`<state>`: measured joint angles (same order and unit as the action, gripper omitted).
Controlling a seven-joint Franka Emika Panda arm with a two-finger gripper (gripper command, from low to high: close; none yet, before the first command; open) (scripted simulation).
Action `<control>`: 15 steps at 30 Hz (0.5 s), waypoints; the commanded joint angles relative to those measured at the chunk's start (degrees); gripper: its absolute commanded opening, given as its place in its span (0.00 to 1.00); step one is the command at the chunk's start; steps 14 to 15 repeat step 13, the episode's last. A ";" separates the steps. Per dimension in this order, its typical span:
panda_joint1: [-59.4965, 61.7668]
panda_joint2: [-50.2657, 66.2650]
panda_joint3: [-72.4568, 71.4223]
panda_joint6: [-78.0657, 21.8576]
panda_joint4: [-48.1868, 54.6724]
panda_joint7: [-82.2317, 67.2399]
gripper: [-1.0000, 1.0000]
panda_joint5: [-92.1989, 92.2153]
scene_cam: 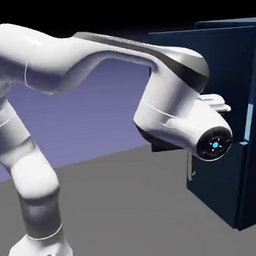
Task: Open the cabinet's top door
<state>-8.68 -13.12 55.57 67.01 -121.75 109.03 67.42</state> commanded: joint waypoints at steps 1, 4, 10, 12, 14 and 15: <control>-0.31 1.95 1.22 -2.55 1.45 -0.58 0.00 0.22; -0.32 8.11 4.09 -9.98 5.64 -2.41 0.00 1.48; 4.35 20.57 5.39 -24.13 14.01 -6.13 0.00 4.87; 7.12 24.71 4.64 -28.75 17.41 -7.29 0.00 6.01; 8.61 26.75 4.13 -31.00 19.21 -7.83 0.00 6.56; 8.61 26.75 4.13 -31.00 19.21 -7.83 0.00 6.56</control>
